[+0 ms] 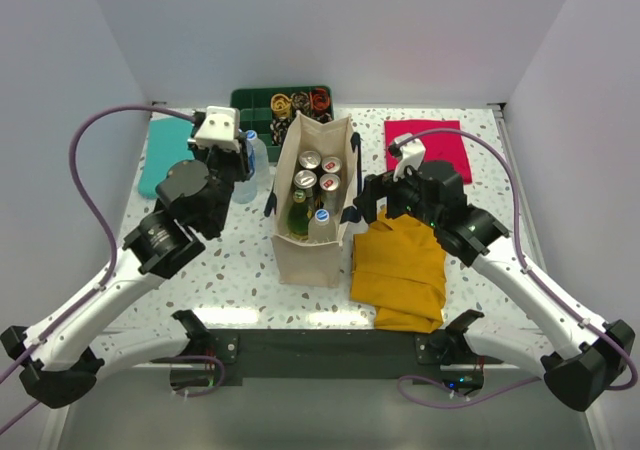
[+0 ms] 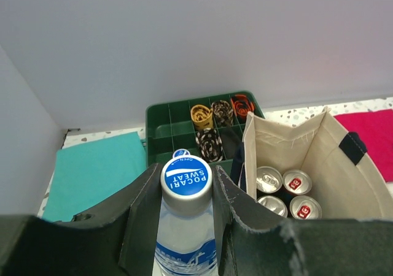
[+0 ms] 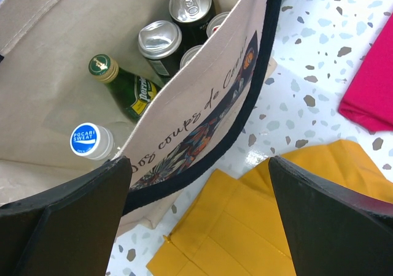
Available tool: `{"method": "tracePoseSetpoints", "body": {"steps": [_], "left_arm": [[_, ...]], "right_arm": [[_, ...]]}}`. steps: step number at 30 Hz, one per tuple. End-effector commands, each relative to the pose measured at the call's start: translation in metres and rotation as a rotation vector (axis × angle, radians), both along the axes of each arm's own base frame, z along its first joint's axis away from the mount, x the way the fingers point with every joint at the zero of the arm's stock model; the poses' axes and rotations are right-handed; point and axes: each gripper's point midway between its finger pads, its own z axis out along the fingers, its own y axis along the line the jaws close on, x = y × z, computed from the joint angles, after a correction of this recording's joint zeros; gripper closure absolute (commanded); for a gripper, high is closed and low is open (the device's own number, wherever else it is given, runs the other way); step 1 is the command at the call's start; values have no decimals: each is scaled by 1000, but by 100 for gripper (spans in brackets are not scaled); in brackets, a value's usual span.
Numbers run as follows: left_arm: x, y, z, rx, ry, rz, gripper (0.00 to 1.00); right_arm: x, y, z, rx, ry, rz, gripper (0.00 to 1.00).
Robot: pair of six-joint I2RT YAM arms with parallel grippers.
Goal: Take the beverage out of the canvas bag
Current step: Place the drink at the center of the board.
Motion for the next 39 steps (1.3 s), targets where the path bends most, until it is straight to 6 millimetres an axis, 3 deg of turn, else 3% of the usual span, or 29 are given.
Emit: {"method": "tracePoseSetpoints", "body": {"steps": [1, 18, 27, 31, 39], "left_arm": [[6, -1, 29, -112, -97, 10, 100], [40, 0, 3, -131, -44, -45, 100], [64, -8, -32, -112, 34, -89, 100], [69, -8, -33, -136, 12, -111, 100], [79, -11, -56, -166, 34, -170, 100]], "right_arm": [[1, -2, 29, 41, -67, -12, 2], [2, -2, 28, 33, -66, -12, 2], [3, -6, 27, 16, -70, -30, 2], [5, -6, 26, 10, -70, -33, 2], [7, -4, 23, 7, -61, -36, 2]]}}
